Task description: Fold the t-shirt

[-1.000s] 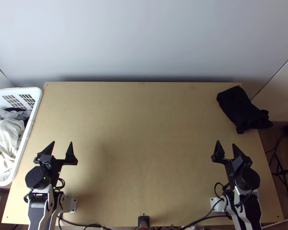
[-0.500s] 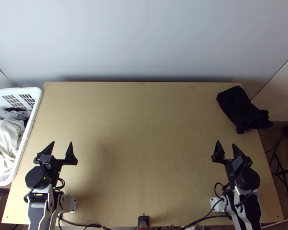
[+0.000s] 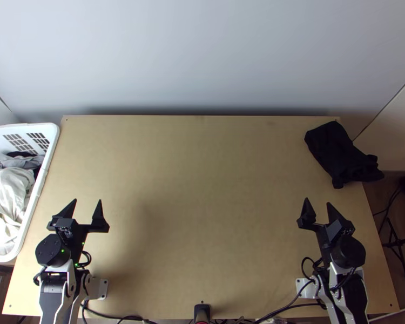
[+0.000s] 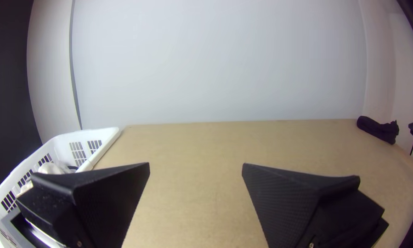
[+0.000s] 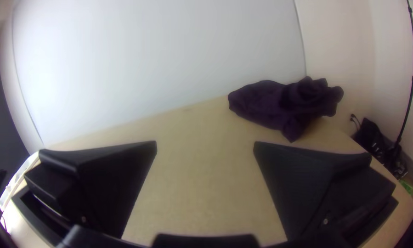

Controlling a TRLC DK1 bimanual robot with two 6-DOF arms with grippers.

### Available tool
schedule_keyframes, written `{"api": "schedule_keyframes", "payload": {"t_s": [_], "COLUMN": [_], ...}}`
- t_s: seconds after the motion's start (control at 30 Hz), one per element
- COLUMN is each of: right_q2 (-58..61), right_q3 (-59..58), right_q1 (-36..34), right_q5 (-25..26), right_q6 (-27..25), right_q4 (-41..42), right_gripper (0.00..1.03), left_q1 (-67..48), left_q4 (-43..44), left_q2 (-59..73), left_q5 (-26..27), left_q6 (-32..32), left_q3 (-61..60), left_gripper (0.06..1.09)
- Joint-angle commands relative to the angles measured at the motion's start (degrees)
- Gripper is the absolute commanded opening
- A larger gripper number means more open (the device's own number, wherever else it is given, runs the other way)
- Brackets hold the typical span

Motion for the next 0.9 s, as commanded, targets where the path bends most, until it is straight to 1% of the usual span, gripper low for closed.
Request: {"api": "schedule_keyframes", "payload": {"t_s": [0.0, 0.3, 0.4, 0.53, 0.57, 0.63, 0.7, 0.77, 0.87], "right_q2": [0.01, 0.01, 0.01, 0.01, -0.08, -0.17, -0.17, -0.17, -0.17], "right_q3": [0.02, 0.02, 0.02, 0.02, 0.02, 0.28, 0.54, 1.25, 2.65], "right_q1": [0.01, 0.01, 0.01, 0.54, 0.63, 0.89, 2.21, 2.47, 3.35], "right_q5": [0.00, 0.00, 0.00, 0.00, 0.00, 0.09, 0.09, 0.00, 0.09], "right_q6": [0.02, 0.02, 0.02, 0.19, 0.37, 1.34, 1.16, 0.63, 0.37], "right_q4": [0.02, 0.02, 0.02, -0.07, -0.07, 1.08, 3.45, 3.80, 5.12], "right_gripper": [0.98, 0.98, 0.98, 0.98, 0.98, 0.98, 0.98, 0.98, 0.98], "left_q1": [0.00, 0.00, -0.88, -0.09, 0.09, -0.88, -0.70, -0.26, 0.44], "left_q4": [0.01, 0.01, 0.01, 0.71, 0.98, 1.68, 1.77, 2.12, 3.17], "left_q2": [0.01, 0.01, 0.01, -0.08, -0.08, -0.08, -0.08, 0.01, 0.36], "left_q5": [0.05, 0.05, 0.23, -0.03, -0.12, -0.12, -0.12, -1.00, -3.02], "left_q6": [0.00, 0.00, -1.14, -0.09, 1.14, 2.55, 1.67, 0.17, 0.00], "left_q3": [0.01, 0.01, 0.01, 0.10, 0.10, 0.19, 0.19, 0.28, 1.86], "left_gripper": [1.04, 1.04, 1.04, 1.04, 1.04, 1.04, 1.04, 1.04, 1.04]}}
